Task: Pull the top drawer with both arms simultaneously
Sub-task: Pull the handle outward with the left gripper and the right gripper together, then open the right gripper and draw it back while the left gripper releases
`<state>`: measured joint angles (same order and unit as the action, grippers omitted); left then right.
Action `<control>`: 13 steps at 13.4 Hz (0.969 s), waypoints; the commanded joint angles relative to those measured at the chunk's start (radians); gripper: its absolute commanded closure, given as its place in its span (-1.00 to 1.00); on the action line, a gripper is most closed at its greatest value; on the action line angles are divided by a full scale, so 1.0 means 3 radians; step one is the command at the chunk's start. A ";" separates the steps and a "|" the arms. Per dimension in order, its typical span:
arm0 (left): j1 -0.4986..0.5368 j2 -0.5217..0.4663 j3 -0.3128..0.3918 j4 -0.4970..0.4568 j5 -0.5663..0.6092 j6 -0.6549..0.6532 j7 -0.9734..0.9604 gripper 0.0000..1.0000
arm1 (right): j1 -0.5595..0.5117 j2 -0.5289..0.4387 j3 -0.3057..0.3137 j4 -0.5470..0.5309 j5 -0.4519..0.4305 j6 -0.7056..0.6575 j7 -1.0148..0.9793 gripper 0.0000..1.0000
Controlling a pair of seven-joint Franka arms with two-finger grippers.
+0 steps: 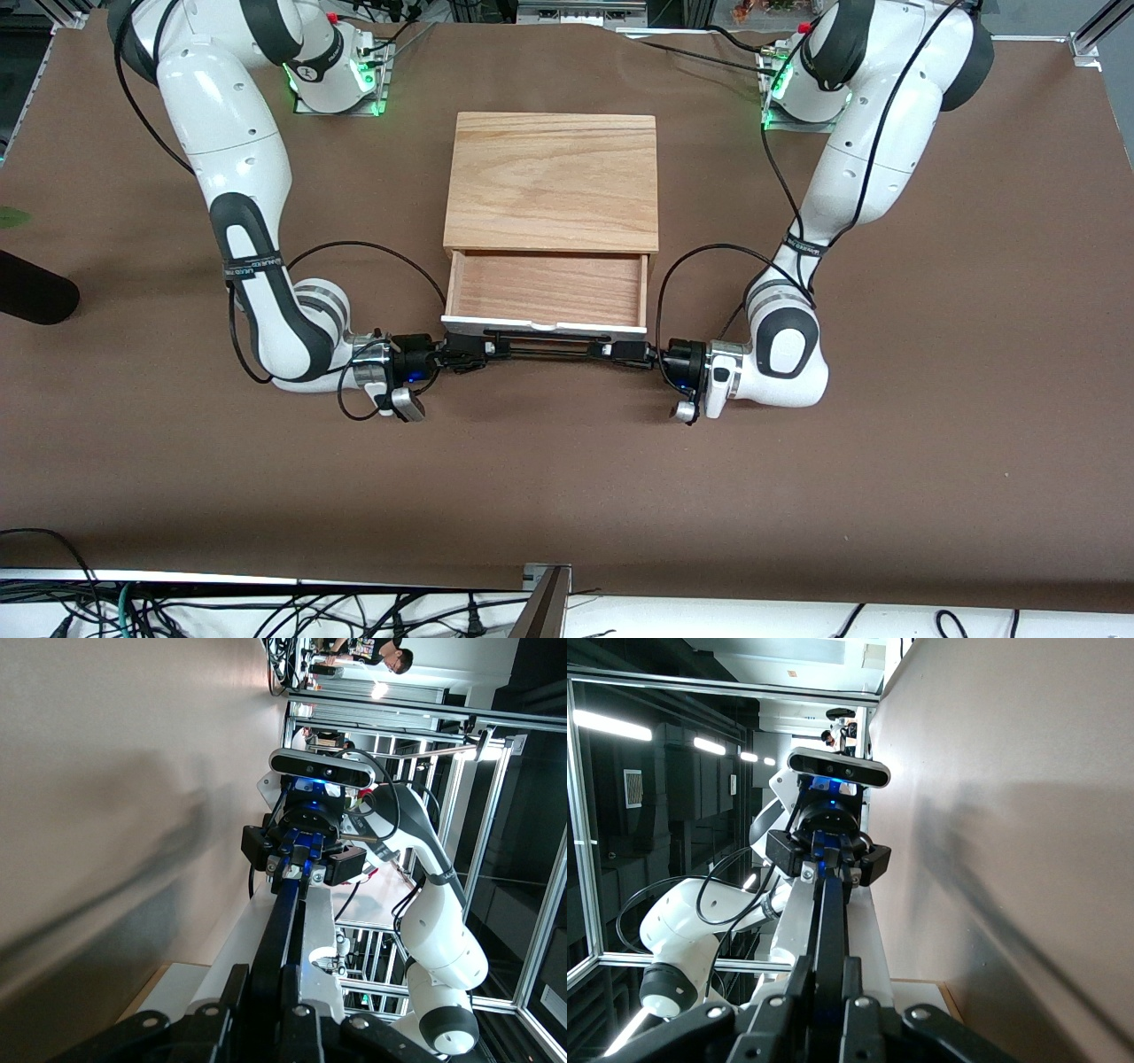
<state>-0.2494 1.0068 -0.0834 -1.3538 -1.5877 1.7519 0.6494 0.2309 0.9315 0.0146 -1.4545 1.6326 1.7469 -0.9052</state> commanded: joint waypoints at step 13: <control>-0.0094 -0.0379 0.0247 0.0242 0.0653 0.0092 -0.1176 -1.00 | -0.0054 -0.0548 -0.0636 0.0517 -0.2233 0.0114 0.1717 -1.00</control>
<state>-0.2777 0.9453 -0.0438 -1.2943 -1.4627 1.7885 0.3788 0.2032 0.8020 -0.1454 -1.2937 1.0921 1.7796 -0.4681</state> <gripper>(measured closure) 0.000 0.000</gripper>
